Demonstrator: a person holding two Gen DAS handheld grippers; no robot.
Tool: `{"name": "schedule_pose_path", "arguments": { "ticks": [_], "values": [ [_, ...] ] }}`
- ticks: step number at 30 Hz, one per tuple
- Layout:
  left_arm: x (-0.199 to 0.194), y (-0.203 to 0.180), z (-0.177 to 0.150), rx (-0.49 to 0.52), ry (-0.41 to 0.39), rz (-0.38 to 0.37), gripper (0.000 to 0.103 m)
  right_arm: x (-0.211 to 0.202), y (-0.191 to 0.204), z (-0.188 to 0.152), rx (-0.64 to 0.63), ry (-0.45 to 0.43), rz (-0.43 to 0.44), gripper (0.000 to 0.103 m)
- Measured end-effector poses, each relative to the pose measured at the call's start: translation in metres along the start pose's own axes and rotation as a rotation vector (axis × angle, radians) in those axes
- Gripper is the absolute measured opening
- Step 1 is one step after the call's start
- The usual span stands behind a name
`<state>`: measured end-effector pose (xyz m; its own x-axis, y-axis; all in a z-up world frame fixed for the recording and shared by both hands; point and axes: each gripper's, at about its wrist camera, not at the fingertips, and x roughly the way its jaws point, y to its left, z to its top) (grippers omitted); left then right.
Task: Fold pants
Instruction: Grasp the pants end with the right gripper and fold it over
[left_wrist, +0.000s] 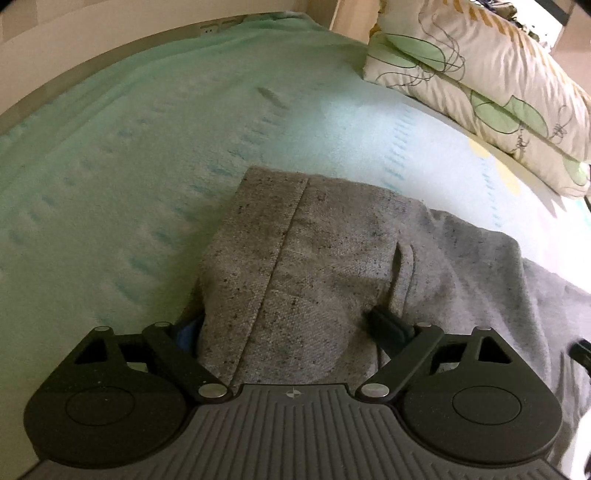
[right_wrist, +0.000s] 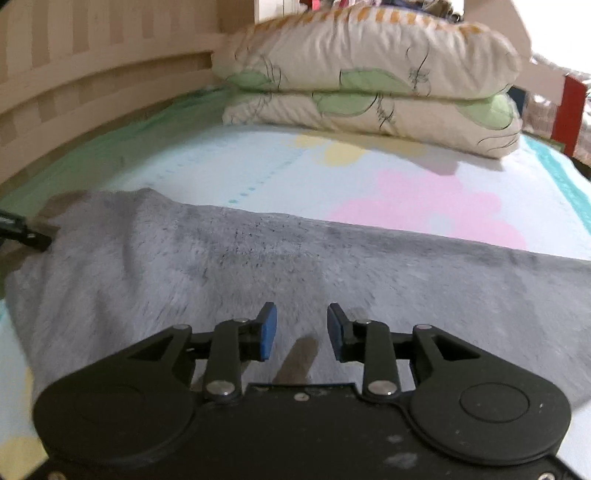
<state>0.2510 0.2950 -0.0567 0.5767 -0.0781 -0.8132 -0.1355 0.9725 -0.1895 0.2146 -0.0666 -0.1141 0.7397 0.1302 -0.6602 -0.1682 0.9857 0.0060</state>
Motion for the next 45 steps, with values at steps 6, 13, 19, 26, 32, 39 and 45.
{"name": "schedule_pose_path", "arguments": {
  "ticks": [6, 13, 19, 26, 32, 39, 45],
  "values": [
    [-0.012, 0.006, -0.004, 0.001, -0.008, -0.030, 0.090, 0.029, -0.039, 0.014, 0.136, 0.076, -0.110, 0.029],
    [-0.055, 0.017, -0.011, -0.002, -0.082, -0.057, 0.090, -0.016, -0.104, 0.035, 0.272, 0.114, -0.273, 0.036],
    [-0.082, 0.004, -0.004, 0.002, -0.129, -0.156, 0.090, -0.094, -0.151, 0.033, 0.411, 0.072, -0.339, 0.037],
    [-0.088, -0.062, 0.017, 0.126, -0.117, -0.252, 0.090, -0.173, -0.205, 0.035, 0.563, 0.018, -0.380, 0.044],
    [-0.097, -0.128, 0.017, 0.202, -0.117, -0.344, 0.090, -0.217, -0.251, 0.012, 0.699, -0.066, -0.416, 0.049],
    [-0.075, -0.201, -0.001, 0.280, -0.053, -0.325, 0.090, -0.180, -0.324, -0.027, 0.855, -0.082, -0.381, 0.051],
    [-0.020, -0.284, -0.009, 0.319, 0.009, -0.345, 0.090, -0.121, -0.394, -0.070, 1.009, -0.082, -0.297, 0.052]
  ]
}}
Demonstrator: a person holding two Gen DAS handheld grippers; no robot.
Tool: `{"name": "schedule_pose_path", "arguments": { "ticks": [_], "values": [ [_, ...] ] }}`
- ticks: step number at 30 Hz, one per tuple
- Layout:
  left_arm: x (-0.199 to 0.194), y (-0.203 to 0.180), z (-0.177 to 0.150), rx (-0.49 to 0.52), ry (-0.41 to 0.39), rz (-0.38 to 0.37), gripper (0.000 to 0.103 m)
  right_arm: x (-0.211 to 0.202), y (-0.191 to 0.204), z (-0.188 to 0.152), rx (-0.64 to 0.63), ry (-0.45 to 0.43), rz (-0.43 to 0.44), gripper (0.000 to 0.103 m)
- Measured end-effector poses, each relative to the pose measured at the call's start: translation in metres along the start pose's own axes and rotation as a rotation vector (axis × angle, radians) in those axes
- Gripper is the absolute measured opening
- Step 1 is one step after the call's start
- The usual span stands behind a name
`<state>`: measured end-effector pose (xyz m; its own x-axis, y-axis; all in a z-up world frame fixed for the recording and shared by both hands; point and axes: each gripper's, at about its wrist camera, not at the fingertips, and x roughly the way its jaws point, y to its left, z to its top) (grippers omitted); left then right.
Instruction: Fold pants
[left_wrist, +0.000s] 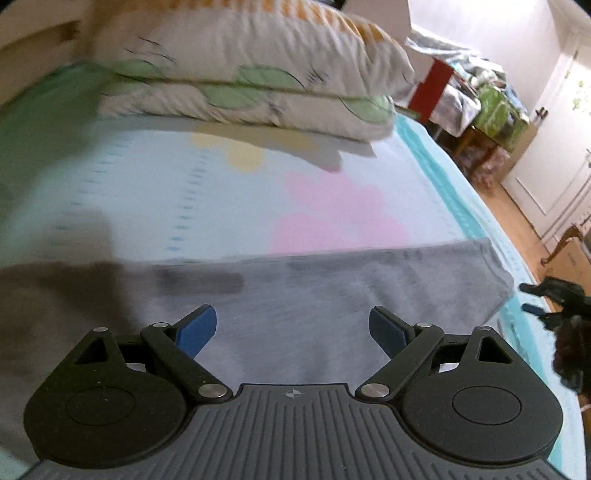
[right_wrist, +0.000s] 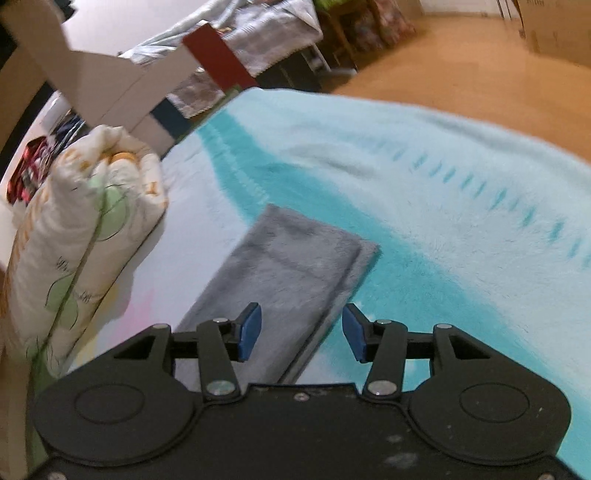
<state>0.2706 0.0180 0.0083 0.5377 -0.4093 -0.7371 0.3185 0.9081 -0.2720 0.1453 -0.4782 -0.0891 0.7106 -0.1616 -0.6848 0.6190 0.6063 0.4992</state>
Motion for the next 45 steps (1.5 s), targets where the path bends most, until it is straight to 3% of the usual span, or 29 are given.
{"name": "schedule_pose_path", "arguments": {
  "ticks": [3, 8, 13, 19, 21, 22, 23, 26, 30, 32, 37, 40, 45],
  "values": [
    [0.043, -0.030, 0.009, 0.029, 0.032, -0.036, 0.090, 0.030, -0.025, 0.009, 0.056, 0.020, 0.010, 0.054],
    [0.101, -0.079, 0.025, 0.115, 0.097, -0.108, 0.090, 0.054, -0.048, 0.016, 0.115, 0.025, 0.142, 0.055],
    [0.132, -0.105, 0.040, 0.151, 0.164, -0.140, 0.090, 0.073, -0.050, 0.029, 0.132, 0.041, 0.209, 0.057],
    [0.158, -0.125, 0.058, 0.145, 0.245, -0.151, 0.090, 0.088, -0.041, 0.051, 0.119, 0.121, 0.219, 0.057],
    [0.165, -0.131, 0.063, 0.151, 0.251, -0.136, 0.090, 0.091, -0.038, 0.058, 0.120, 0.151, 0.205, 0.049],
    [0.170, -0.133, 0.064, 0.150, 0.252, -0.121, 0.090, 0.094, -0.036, 0.061, 0.120, 0.171, 0.197, 0.028],
    [0.176, -0.134, 0.064, 0.148, 0.261, -0.103, 0.090, 0.098, -0.034, 0.063, 0.116, 0.206, 0.190, 0.017],
    [0.193, -0.133, 0.063, 0.124, 0.288, -0.046, 0.090, 0.107, -0.021, 0.066, 0.053, 0.258, 0.111, 0.015],
    [0.215, -0.135, 0.057, 0.170, 0.322, 0.058, 0.091, 0.110, -0.014, 0.070, 0.078, 0.290, 0.057, 0.014],
    [0.219, -0.137, 0.058, 0.162, 0.347, 0.065, 0.095, 0.111, -0.012, 0.071, 0.068, 0.297, 0.040, 0.013],
    [0.230, -0.135, 0.069, 0.077, 0.419, 0.087, 0.102, 0.115, -0.011, 0.076, 0.086, 0.329, 0.021, 0.013],
    [0.237, -0.143, 0.071, 0.088, 0.452, 0.132, 0.102, 0.119, -0.007, 0.078, 0.066, 0.349, 0.012, 0.012],
    [0.227, -0.150, 0.071, 0.091, 0.432, 0.179, 0.100, 0.128, -0.012, 0.087, 0.053, 0.399, 0.049, 0.009]
  ]
}}
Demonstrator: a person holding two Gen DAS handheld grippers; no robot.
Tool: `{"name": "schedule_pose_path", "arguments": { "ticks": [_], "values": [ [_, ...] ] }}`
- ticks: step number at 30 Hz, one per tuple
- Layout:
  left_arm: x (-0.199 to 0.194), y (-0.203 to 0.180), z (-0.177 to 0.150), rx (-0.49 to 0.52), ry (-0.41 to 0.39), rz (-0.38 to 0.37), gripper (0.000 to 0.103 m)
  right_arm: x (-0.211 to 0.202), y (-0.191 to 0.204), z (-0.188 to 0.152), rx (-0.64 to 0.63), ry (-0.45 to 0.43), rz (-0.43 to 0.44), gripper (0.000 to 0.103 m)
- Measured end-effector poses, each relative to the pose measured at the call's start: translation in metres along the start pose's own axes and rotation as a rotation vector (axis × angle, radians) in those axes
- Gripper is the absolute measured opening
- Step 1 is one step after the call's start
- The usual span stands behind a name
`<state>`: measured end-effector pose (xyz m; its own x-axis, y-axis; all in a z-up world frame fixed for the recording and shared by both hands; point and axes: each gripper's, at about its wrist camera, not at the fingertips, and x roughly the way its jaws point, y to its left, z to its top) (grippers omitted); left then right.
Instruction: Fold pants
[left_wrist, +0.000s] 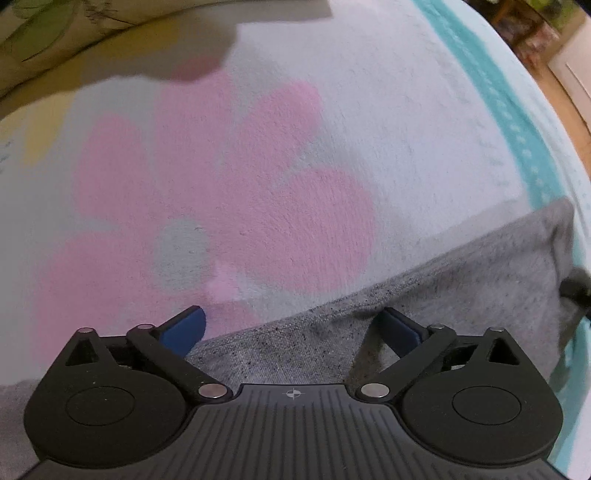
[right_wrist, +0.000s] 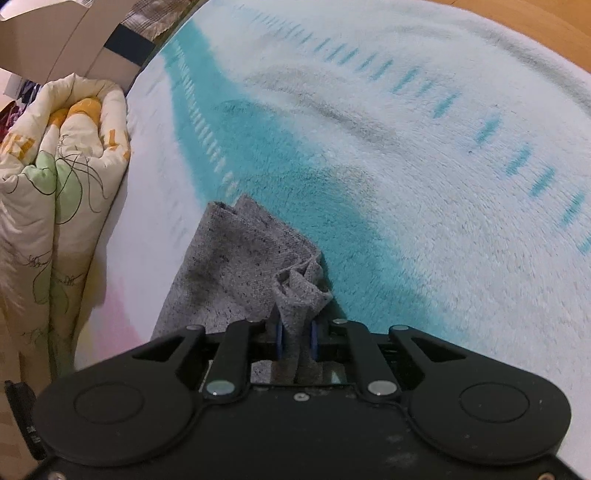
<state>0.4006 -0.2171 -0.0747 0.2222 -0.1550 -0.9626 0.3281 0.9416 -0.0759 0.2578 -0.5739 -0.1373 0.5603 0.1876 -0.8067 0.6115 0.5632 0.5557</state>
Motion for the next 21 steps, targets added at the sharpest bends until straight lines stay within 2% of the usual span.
{"name": "schedule_pose_path", "arguments": {
  "ticks": [2, 4, 7, 10, 14, 18, 21],
  "values": [
    [-0.021, 0.002, -0.006, -0.023, -0.064, 0.034, 0.100, 0.001, -0.005, 0.004, -0.012, 0.022, 0.023, 0.008],
    [-0.034, -0.004, -0.013, -0.032, -0.077, 0.043, 0.100, 0.002, -0.011, 0.007, -0.002, 0.038, 0.048, 0.007],
    [-0.040, -0.011, -0.029, -0.024, -0.050, -0.001, 0.100, 0.003, -0.016, 0.009, 0.016, 0.053, 0.066, 0.007],
    [-0.031, -0.017, -0.044, 0.022, -0.028, 0.004, 0.100, 0.002, -0.015, 0.011, 0.012, 0.054, 0.060, 0.007],
    [-0.006, -0.004, -0.058, -0.041, 0.017, -0.003, 0.100, 0.000, -0.009, 0.008, -0.005, 0.042, 0.035, 0.008],
    [-0.003, -0.008, -0.073, 0.028, -0.071, 0.015, 0.102, -0.004, 0.001, 0.002, -0.040, 0.012, 0.009, 0.012],
    [-0.017, 0.010, -0.082, -0.017, -0.138, -0.079, 0.101, -0.009, 0.014, -0.005, -0.124, -0.041, -0.028, 0.014]
  ]
}}
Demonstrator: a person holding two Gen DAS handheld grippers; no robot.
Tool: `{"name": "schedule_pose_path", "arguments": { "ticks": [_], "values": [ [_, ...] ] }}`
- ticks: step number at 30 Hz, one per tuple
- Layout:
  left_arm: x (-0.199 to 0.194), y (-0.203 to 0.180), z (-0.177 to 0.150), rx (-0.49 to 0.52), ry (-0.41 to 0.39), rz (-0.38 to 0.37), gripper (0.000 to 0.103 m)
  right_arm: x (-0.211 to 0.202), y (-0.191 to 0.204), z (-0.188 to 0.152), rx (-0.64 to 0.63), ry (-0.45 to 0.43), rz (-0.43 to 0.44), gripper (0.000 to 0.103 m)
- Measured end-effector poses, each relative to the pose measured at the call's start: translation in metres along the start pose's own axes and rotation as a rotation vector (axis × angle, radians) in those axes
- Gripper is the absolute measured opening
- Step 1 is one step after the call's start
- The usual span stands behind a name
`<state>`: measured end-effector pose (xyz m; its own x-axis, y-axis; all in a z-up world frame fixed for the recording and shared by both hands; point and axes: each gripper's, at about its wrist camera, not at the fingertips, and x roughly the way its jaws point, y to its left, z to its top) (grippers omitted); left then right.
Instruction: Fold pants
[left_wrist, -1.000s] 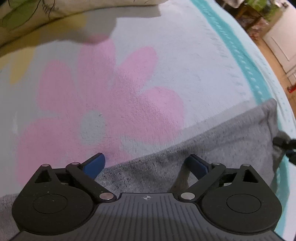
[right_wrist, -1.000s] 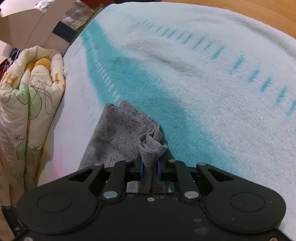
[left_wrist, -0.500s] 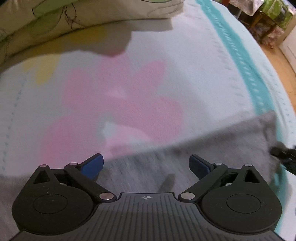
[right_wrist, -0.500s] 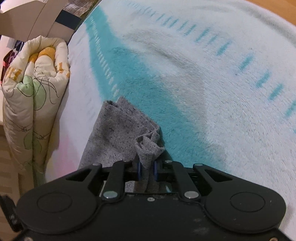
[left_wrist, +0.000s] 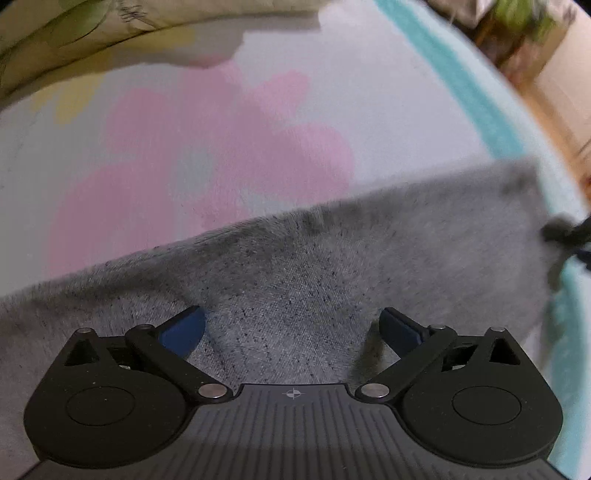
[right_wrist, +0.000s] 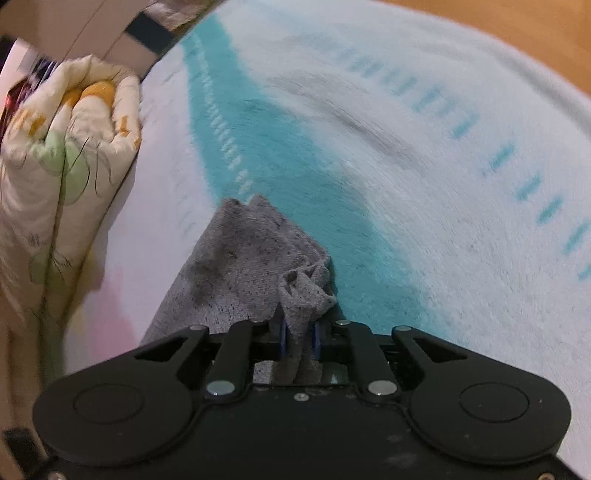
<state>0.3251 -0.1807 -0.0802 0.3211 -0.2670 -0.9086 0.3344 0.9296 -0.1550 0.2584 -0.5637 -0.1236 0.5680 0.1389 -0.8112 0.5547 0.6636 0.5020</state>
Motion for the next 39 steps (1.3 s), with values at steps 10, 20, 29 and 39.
{"name": "schedule_pose_path", "arguments": {
  "ticks": [10, 20, 29, 39],
  "values": [
    [-0.089, 0.119, -0.041, -0.307, -0.218, -0.019, 0.101, -0.079, 0.096, -0.048, -0.280, -0.288, 0.062, 0.014],
    [-0.156, 0.186, -0.074, -0.416, -0.301, 0.072, 0.102, -0.079, 0.288, -0.207, -0.723, -0.180, 0.324, 0.014],
    [-0.140, 0.205, -0.101, -0.444, -0.206, 0.016, 0.102, 0.011, 0.279, -0.348, -0.925, 0.016, 0.206, 0.034],
    [-0.102, 0.180, -0.098, -0.474, -0.161, -0.166, 0.102, -0.054, 0.213, -0.261, -0.701, -0.104, 0.207, 0.039]
  ]
}}
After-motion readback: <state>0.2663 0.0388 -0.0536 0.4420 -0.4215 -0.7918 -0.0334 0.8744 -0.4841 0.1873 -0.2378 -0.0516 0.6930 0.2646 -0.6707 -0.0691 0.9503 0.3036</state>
